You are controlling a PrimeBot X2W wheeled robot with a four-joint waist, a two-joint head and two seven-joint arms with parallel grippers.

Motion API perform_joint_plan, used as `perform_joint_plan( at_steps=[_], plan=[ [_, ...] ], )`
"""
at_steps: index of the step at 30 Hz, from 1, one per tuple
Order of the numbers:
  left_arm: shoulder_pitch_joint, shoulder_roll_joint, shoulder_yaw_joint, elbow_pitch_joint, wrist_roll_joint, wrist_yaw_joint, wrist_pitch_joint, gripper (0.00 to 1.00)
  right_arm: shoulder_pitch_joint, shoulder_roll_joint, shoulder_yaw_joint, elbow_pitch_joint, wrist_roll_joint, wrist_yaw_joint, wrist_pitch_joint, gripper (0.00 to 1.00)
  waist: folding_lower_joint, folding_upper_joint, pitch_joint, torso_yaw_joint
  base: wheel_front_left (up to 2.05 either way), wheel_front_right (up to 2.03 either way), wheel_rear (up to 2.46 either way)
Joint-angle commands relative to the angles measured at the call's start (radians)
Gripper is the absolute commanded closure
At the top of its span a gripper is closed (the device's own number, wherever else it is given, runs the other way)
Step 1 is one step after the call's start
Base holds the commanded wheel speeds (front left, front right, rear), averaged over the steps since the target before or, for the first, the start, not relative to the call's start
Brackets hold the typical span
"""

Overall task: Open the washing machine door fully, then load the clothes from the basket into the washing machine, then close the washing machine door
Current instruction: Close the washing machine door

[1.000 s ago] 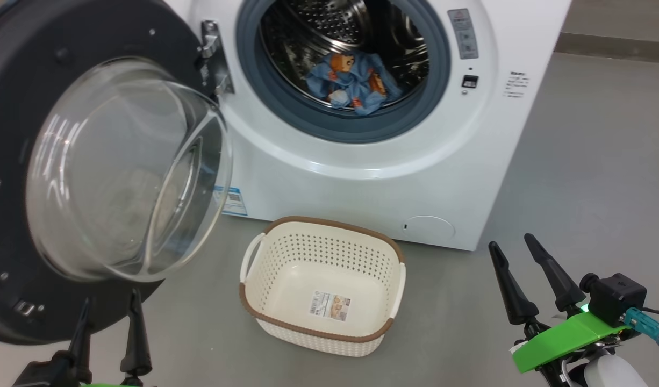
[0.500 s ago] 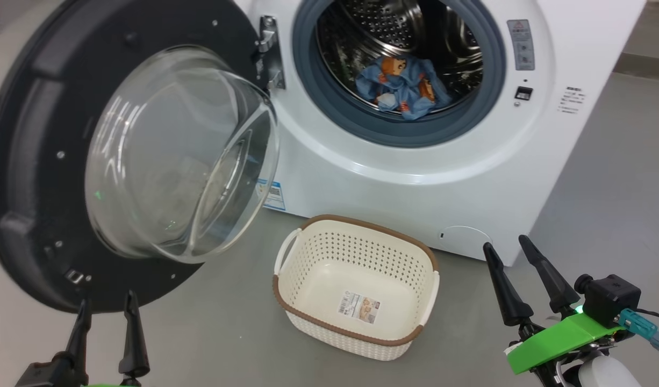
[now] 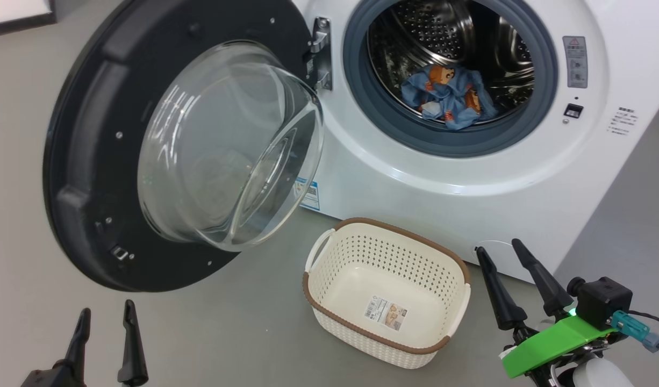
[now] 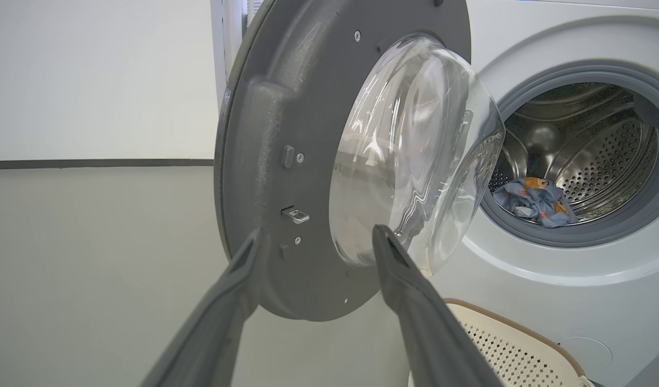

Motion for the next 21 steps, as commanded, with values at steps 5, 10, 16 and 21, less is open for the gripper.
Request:
perform_joint_plan(
  at_steps=[5, 10, 16, 21],
  plan=[
    [-0.020, 0.024, 0.028, -0.029, 0.004, 0.013, -0.002, 0.00, 0.000, -0.006, 0.034, -0.018, 0.008, 0.003, -0.005, 0.00, 0.0000, 0.0000, -0.001, 0.025, 0.00, 0.00, 0.00],
    [-0.018, 0.026, 0.026, -0.031, 0.002, 0.017, -0.002, 0.00, -0.003, -0.009, 0.040, -0.015, 0.012, 0.003, -0.005, 0.00, 0.0000, 0.0000, -0.004, 0.029, 0.00, 0.00, 0.00],
    [-0.013, 0.032, 0.024, -0.036, 0.000, 0.021, 0.001, 0.00, -0.001, -0.009, 0.050, -0.012, 0.012, 0.003, -0.005, 0.00, 0.0000, 0.0000, -0.012, 0.023, 0.00, 0.00, 0.00],
    [-0.011, 0.036, 0.020, -0.044, 0.000, 0.024, 0.003, 0.00, 0.002, -0.007, 0.052, -0.012, 0.012, 0.003, -0.005, 0.00, 0.0000, 0.0000, -0.013, 0.017, 0.00, 0.00, 0.00]
  ],
)
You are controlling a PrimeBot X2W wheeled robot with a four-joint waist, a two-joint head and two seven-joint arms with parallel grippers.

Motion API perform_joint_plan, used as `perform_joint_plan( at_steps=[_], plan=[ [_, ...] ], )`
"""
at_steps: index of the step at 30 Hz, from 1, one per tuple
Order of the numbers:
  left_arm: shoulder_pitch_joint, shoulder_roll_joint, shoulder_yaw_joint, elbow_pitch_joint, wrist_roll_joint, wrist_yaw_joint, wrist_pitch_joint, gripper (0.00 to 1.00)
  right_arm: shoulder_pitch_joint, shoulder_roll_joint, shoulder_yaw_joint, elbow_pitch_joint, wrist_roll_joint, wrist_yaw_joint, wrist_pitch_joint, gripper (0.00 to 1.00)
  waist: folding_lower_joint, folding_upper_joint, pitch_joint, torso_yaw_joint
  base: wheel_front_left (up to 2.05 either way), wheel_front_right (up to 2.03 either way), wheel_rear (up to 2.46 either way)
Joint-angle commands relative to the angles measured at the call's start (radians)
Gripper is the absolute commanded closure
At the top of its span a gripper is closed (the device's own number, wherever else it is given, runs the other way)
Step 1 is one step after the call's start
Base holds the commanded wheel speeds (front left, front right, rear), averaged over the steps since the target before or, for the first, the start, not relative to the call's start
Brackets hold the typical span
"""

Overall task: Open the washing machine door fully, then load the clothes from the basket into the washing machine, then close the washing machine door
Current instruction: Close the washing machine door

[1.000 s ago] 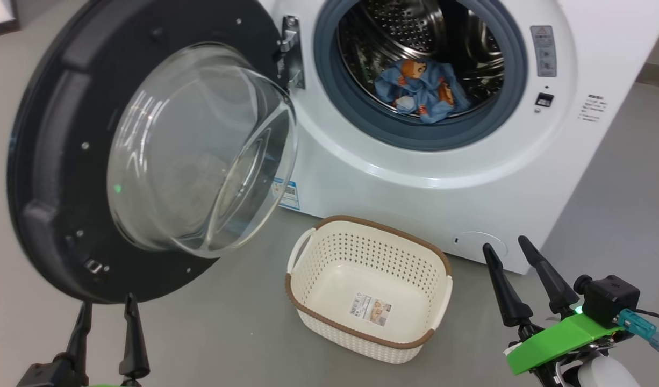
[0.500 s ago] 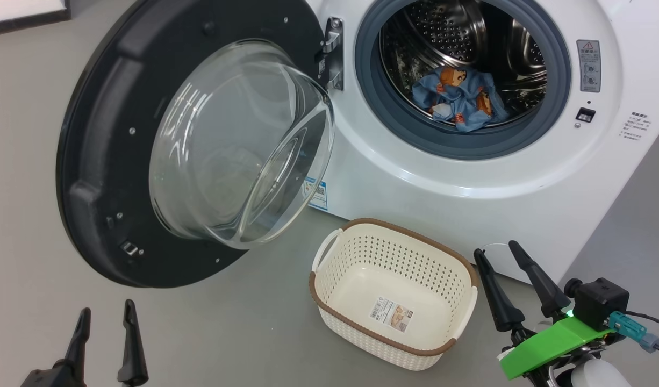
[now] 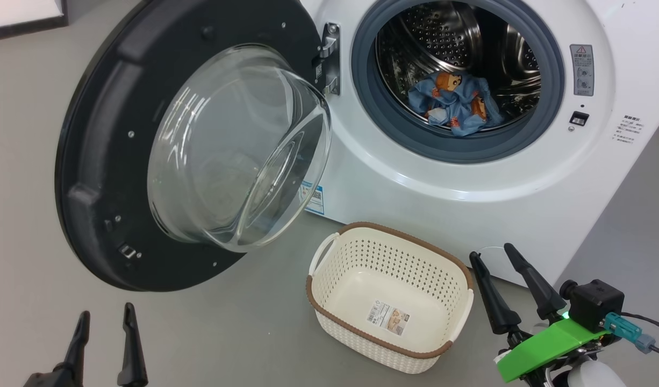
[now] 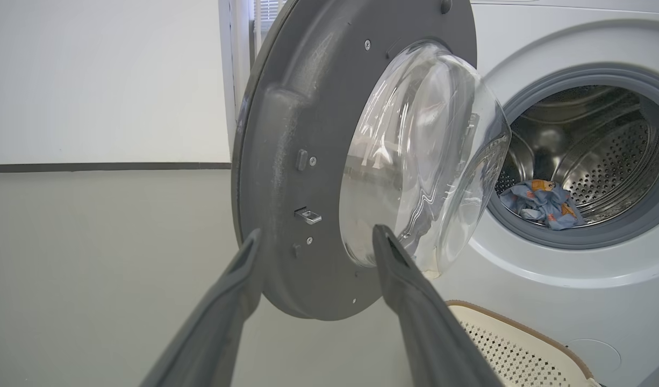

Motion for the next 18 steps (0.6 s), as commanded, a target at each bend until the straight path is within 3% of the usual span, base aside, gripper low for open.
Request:
perform_joint_plan(
  at_steps=[1, 18],
  plan=[
    [-0.022, 0.021, 0.031, -0.029, 0.001, 0.008, 0.001, 0.00, 0.002, -0.007, 0.024, -0.023, 0.005, 0.003, -0.005, 0.00, 0.0000, 0.0000, 0.000, -0.002, 0.00, 0.00, 0.00],
    [-0.026, 0.031, 0.023, -0.032, -0.008, 0.014, 0.004, 0.00, 0.003, -0.008, 0.020, -0.024, 0.006, 0.003, -0.005, 0.00, 0.0000, 0.0000, 0.001, -0.002, 0.00, 0.00, 0.00]
  ],
)
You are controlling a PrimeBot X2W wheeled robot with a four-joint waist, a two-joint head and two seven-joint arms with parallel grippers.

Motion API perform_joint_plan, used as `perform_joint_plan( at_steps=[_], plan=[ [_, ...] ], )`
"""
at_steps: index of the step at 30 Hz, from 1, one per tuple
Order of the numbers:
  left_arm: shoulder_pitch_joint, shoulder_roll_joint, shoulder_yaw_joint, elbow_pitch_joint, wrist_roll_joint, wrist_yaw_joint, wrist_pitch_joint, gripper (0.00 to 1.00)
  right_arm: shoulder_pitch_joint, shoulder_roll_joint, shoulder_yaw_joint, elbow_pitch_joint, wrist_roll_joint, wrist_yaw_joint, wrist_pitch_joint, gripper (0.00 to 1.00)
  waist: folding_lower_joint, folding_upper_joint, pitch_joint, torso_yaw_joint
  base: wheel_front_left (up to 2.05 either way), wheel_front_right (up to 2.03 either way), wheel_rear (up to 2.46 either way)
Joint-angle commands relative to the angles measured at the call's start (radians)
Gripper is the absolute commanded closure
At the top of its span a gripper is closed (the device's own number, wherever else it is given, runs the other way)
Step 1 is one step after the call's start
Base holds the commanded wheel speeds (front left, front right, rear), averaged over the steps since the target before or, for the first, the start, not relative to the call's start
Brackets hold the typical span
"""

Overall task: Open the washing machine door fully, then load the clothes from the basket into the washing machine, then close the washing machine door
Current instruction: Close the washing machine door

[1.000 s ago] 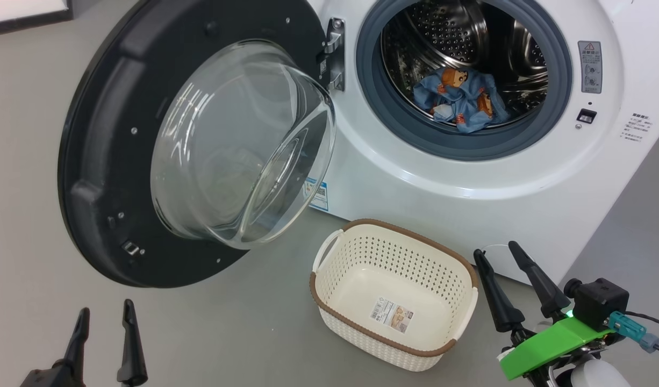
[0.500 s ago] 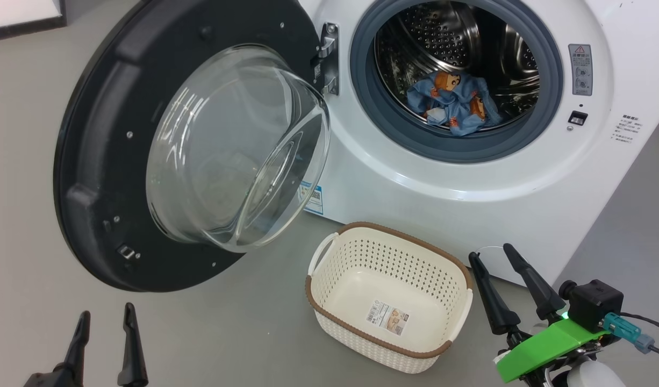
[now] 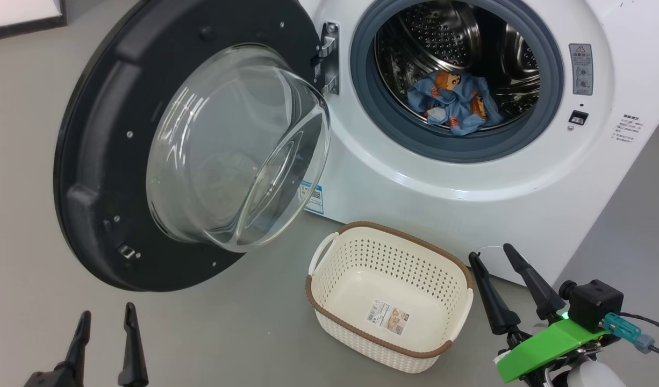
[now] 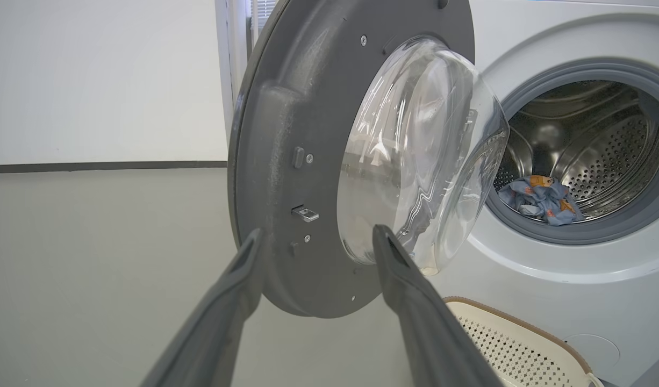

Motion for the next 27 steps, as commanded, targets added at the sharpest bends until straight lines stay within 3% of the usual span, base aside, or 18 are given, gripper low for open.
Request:
perform_joint_plan(
  at_steps=[1, 17, 18, 19, 22, 23, 24, 27],
  plan=[
    [-0.030, 0.025, 0.032, -0.026, -0.008, 0.007, -0.003, 0.00, 0.003, -0.008, 0.017, -0.024, 0.006, 0.003, -0.005, 0.00, 0.0000, 0.0000, 0.000, 0.001, 0.00, 0.00, 0.00],
    [-0.032, 0.031, 0.028, -0.027, -0.015, 0.013, -0.005, 0.00, 0.000, -0.009, 0.014, -0.022, 0.008, 0.003, -0.005, 0.00, 0.0000, 0.0000, 0.001, 0.003, 0.00, 0.00, 0.00],
    [-0.032, 0.032, 0.028, -0.028, -0.016, 0.013, -0.005, 0.12, 0.000, -0.009, 0.014, -0.022, 0.008, 0.003, -0.005, 0.00, 0.0000, 0.0000, 0.002, 0.004, 0.00, 0.00, 0.00],
    [-0.033, 0.033, 0.028, -0.029, -0.017, 0.012, -0.005, 0.37, 0.000, -0.009, 0.013, -0.021, 0.008, 0.003, -0.005, 0.00, 0.0000, 0.0000, 0.002, 0.004, 0.00, 0.00, 0.00],
    [-0.036, 0.039, 0.030, -0.034, -0.021, 0.010, -0.005, 0.70, 0.000, -0.009, 0.012, -0.022, 0.008, 0.003, -0.005, 0.00, 0.0000, 0.0000, 0.003, 0.005, 0.00, 0.00, 0.00],
    [-0.039, 0.041, 0.031, -0.036, -0.023, 0.009, -0.005, 0.91, 0.000, -0.008, 0.011, -0.022, 0.007, 0.003, -0.005, 0.00, 0.0000, 0.0000, 0.003, 0.006, 0.00, 0.00, 0.00],
    [-0.041, 0.043, 0.032, -0.039, -0.025, 0.007, -0.005, 1.00, 0.001, -0.008, 0.010, -0.023, 0.007, 0.003, -0.005, 0.00, 0.0000, 0.0000, 0.004, 0.007, 0.00, 0.00, 0.00],
    [-0.051, 0.055, 0.037, -0.054, -0.032, 0.000, 0.000, 1.00, 0.004, -0.006, 0.006, -0.026, 0.004, 0.003, -0.005, 0.00, 0.0000, 0.0000, 0.005, 0.011, 0.00, 0.00, 0.00]
  ],
)
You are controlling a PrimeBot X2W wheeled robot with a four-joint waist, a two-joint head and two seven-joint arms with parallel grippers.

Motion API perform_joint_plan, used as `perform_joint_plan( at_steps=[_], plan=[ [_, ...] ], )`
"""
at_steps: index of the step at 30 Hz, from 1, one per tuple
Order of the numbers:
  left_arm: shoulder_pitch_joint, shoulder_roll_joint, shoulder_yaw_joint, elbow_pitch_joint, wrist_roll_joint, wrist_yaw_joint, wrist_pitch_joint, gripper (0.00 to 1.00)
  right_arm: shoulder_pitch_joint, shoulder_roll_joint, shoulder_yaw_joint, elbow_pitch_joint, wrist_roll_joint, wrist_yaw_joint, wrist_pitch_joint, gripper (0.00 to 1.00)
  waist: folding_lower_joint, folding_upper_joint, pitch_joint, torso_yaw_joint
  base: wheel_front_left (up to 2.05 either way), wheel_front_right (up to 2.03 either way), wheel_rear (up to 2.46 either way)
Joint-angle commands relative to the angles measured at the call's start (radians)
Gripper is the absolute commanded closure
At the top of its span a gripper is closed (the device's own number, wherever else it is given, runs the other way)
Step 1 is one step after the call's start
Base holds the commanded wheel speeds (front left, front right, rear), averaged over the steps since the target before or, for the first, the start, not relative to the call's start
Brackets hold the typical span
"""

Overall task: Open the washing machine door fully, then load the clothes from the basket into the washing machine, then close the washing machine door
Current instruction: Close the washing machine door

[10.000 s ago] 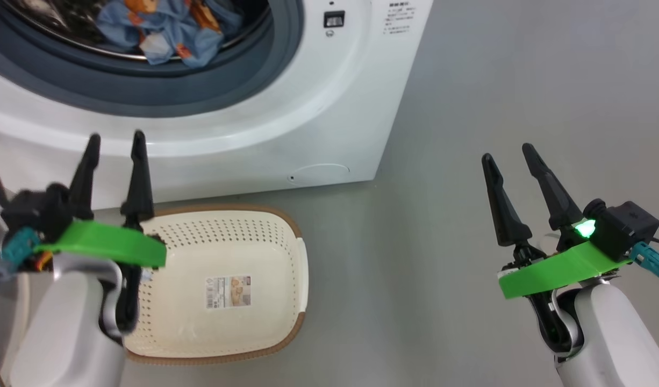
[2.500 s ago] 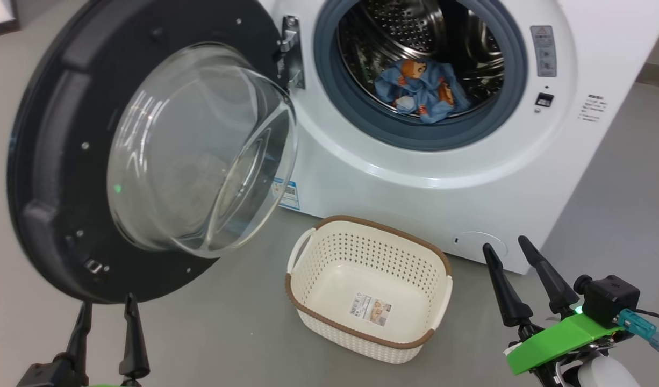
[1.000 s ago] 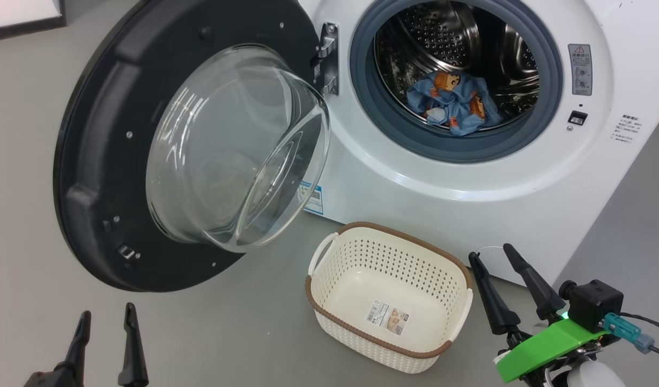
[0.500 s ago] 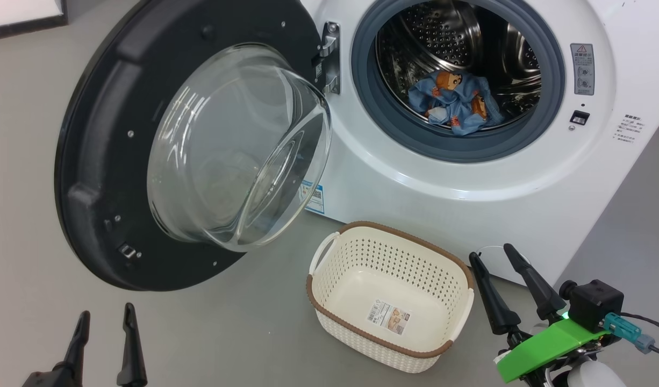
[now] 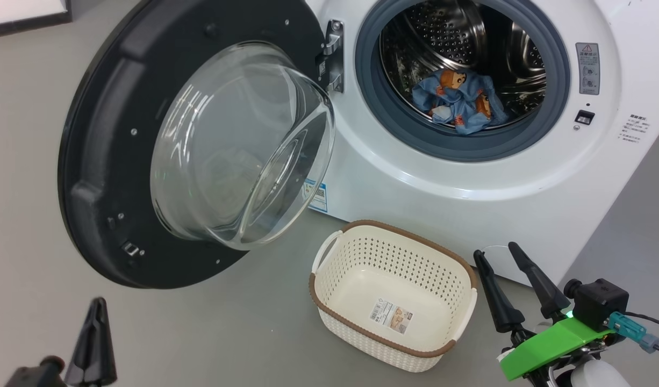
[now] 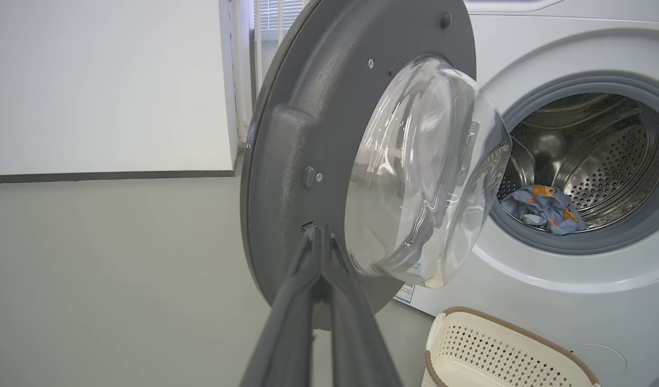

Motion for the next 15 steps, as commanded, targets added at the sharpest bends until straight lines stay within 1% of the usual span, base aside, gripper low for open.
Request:
perform_joint_plan(
  at_steps=[1, 7, 12, 15],
  plan=[
    [-0.055, 0.032, 0.042, -0.044, -0.014, -0.004, 0.000, 1.00, 0.006, -0.005, 0.017, -0.027, 0.003, 0.003, -0.005, 0.00, -0.0001, 0.0000, 0.002, 0.003, 0.00, 0.00, 0.00],
    [-0.107, 0.098, 0.081, -0.133, -0.030, -0.019, 0.042, 1.00, 0.004, -0.001, 0.011, -0.031, -0.001, 0.003, -0.005, 0.00, -0.0001, 0.0000, 0.011, 0.012, 0.00, 0.00, 0.00],
    [-0.174, 0.166, 0.138, -0.204, -0.086, -0.041, 0.119, 1.00, 0.001, 0.002, 0.010, -0.032, -0.003, 0.003, -0.005, 0.00, -0.0001, 0.0000, 0.020, 0.014, 0.00, 0.00, 0.00],
    [-0.226, 0.202, 0.180, -0.229, -0.140, -0.054, 0.168, 1.00, -0.003, 0.003, 0.010, -0.033, -0.003, 0.003, -0.005, 0.00, -0.0001, 0.0000, 0.027, 0.012, 0.00, 0.00, 0.00]
  ],
)
